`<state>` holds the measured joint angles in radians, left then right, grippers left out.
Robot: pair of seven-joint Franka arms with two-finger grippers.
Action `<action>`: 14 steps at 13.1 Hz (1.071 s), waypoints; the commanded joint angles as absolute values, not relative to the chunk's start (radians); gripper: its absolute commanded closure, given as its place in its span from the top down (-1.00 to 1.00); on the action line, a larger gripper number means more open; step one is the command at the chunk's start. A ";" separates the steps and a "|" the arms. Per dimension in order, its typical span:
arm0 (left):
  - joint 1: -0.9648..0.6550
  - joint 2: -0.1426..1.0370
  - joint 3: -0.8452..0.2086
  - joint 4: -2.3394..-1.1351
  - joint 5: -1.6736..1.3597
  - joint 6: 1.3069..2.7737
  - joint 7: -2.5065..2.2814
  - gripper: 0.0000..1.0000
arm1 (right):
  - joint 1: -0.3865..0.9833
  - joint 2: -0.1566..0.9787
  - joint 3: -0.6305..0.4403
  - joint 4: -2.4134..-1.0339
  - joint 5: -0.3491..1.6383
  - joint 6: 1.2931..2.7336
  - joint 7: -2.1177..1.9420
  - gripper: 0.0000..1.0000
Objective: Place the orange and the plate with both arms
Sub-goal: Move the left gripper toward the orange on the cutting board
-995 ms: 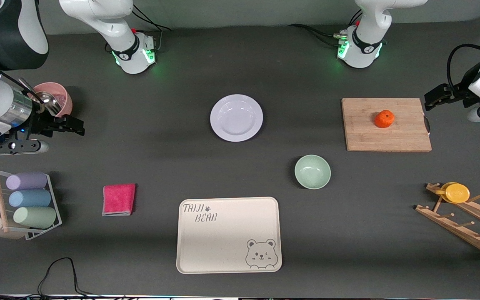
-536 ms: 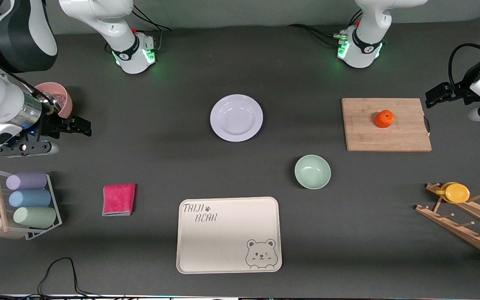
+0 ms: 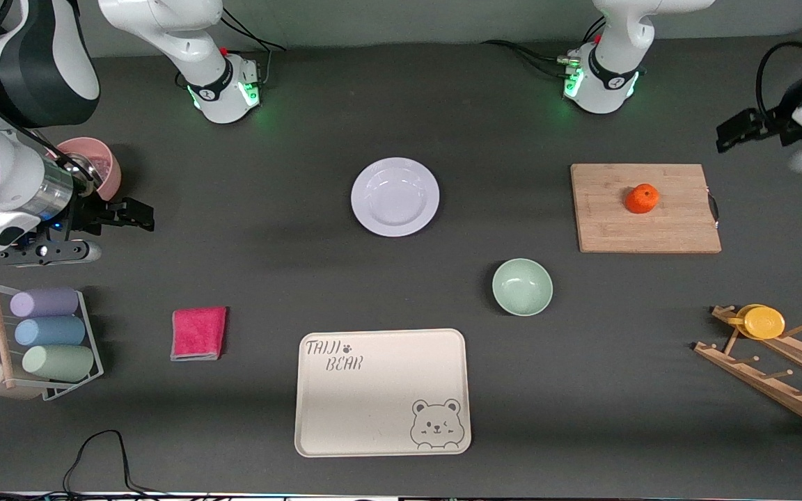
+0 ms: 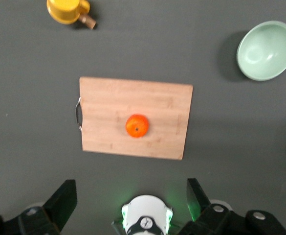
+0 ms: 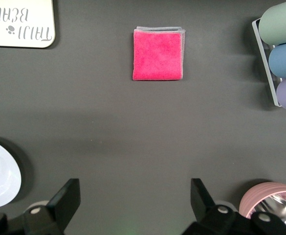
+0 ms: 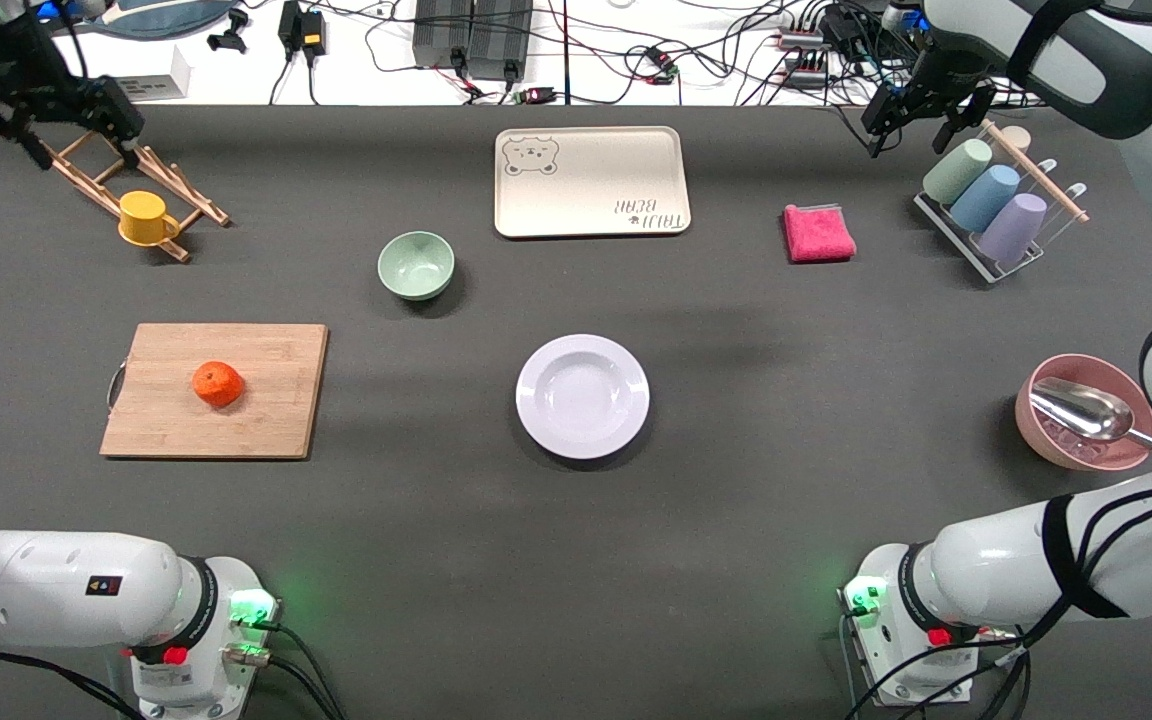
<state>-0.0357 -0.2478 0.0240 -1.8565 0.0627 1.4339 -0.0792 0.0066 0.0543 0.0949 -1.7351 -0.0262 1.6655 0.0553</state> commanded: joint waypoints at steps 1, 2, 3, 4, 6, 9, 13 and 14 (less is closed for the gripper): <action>-0.048 -0.478 0.037 -2.073 0.086 1.437 -0.080 1.00 | 0.032 0.054 0.087 -1.718 -0.057 1.641 0.083 1.00; -0.043 -0.518 0.038 -2.112 0.086 1.437 -0.080 1.00 | 0.031 0.055 0.087 -1.718 -0.057 1.638 0.083 1.00; -0.043 -0.538 0.038 -2.132 0.086 1.437 -0.080 1.00 | 0.029 0.055 0.087 -1.720 -0.057 1.638 0.083 1.00; -0.043 -0.538 0.038 -2.137 0.087 1.437 -0.080 1.00 | 0.029 0.057 0.087 -1.720 -0.057 1.638 0.083 1.00; -0.043 -0.535 0.038 -2.157 0.087 1.451 -0.080 1.00 | 0.029 0.061 0.089 -1.720 -0.057 1.640 0.084 1.00; -0.041 -0.537 0.038 -2.267 0.098 1.538 -0.080 1.00 | 0.029 0.061 0.089 -1.718 -0.057 1.646 0.084 1.00; -0.005 -0.522 0.038 -2.495 0.124 1.820 -0.078 1.00 | 0.028 0.061 0.083 -1.720 -0.054 1.647 0.084 1.00; 0.000 -0.514 0.040 -2.553 0.126 1.909 -0.077 1.00 | 0.029 0.061 0.083 -1.721 -0.052 1.647 0.084 1.00</action>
